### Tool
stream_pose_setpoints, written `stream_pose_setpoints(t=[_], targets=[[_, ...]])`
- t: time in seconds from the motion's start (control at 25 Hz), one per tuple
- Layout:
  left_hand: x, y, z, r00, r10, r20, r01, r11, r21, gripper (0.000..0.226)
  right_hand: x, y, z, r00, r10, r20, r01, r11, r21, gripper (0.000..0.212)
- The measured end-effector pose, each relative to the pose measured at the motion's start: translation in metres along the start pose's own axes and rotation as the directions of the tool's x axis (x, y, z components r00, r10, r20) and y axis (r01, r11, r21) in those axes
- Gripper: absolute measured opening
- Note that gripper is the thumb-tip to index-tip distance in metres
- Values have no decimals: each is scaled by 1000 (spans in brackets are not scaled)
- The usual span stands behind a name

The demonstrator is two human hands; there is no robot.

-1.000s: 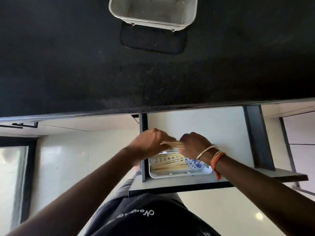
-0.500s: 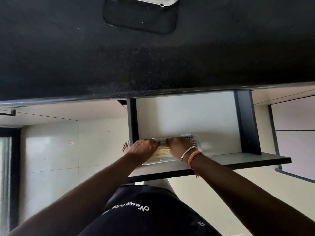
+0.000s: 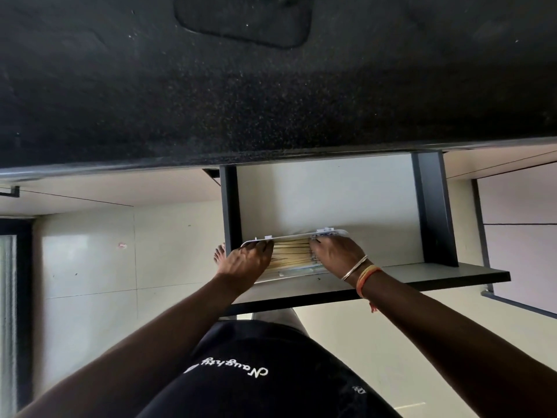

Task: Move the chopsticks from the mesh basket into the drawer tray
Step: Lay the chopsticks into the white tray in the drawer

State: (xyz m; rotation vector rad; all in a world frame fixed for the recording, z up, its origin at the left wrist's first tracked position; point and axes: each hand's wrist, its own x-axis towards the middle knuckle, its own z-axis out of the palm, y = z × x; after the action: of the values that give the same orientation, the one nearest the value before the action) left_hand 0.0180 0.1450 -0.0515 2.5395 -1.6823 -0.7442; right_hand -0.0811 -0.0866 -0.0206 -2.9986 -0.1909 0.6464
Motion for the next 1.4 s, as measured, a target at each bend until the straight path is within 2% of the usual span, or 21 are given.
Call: stream_pose_setpoints(t=[0.08, 0.12, 0.16, 0.2, 0.28, 0.32, 0.4, 0.48, 0.6, 0.76, 0.84, 0.92, 1.0, 1.08, 1.2, 1.28, 1.4], targets=[[-4, 0, -2, 998, 43, -53, -46, 997, -55, 45, -6, 4, 3, 996, -12, -86, 14, 1000, 21, 29], [-5, 1, 0, 994, 74, -77, -81, 993, -90, 44, -8, 4, 5, 995, -20, -102, 20, 1000, 6, 31], [-6, 3, 1, 995, 93, -44, -99, 985, -141, 45, -10, 4, 8, 997, -23, -78, 23, 1000, -9, 32], [-5, 5, 1, 990, 112, 91, -93, 978, -185, 50, -11, 4, 15, 997, -42, -69, 40, 999, -19, 32], [2, 7, 0, 912, 148, 382, -78, 978, -191, 61, -11, 7, 28, 994, -105, -11, 106, 994, 2, 29], [8, 8, -3, 871, 148, 469, -70, 981, -180, 65, -10, 8, 31, 992, -128, 17, 128, 991, 29, 28], [16, 10, -10, 826, 142, 546, -60, 984, -166, 70, -6, 11, 30, 992, -109, 58, 107, 994, 39, 29], [18, 13, -19, 802, 143, 580, -23, 978, -209, 73, -5, 13, 27, 996, -63, 59, 63, 998, 8, 28], [15, 21, -31, 770, 148, 621, 41, 959, -279, 79, -4, 15, 28, 994, -92, -52, 95, 995, 41, 25], [15, 29, -36, 718, 122, 685, 48, 974, -223, 84, -7, 16, 31, 983, -172, -70, 179, 977, 115, 34], [16, 28, -37, 723, 104, 683, 41, 981, -192, 85, -7, 19, 33, 982, -183, -53, 189, 971, 149, 36], [17, 25, -36, 762, 121, 637, 19, 978, -208, 87, -9, 21, 35, 973, -224, -58, 230, 964, 134, 31], [17, 22, -35, 787, 130, 603, 18, 972, -234, 89, -10, 25, 39, 954, -298, -6, 298, 950, 99, 34], [19, 20, -33, 764, 116, 634, 37, 974, -223, 92, -14, 29, 38, 939, -333, 89, 326, 941, 85, 49], [20, 20, -33, 725, 68, 686, 53, 987, -153, 97, -13, 37, 30, 909, -389, 152, 388, 921, 36, 57], [20, 20, -34, 723, 61, 688, 59, 987, -149, 98, -10, 43, 26, 890, -409, 201, 415, 910, 10, 58], [18, 19, -35, 717, 118, 687, 13, 983, -183, 92, -7, 42, 27, 864, -463, 199, 470, 883, 16, 55]])
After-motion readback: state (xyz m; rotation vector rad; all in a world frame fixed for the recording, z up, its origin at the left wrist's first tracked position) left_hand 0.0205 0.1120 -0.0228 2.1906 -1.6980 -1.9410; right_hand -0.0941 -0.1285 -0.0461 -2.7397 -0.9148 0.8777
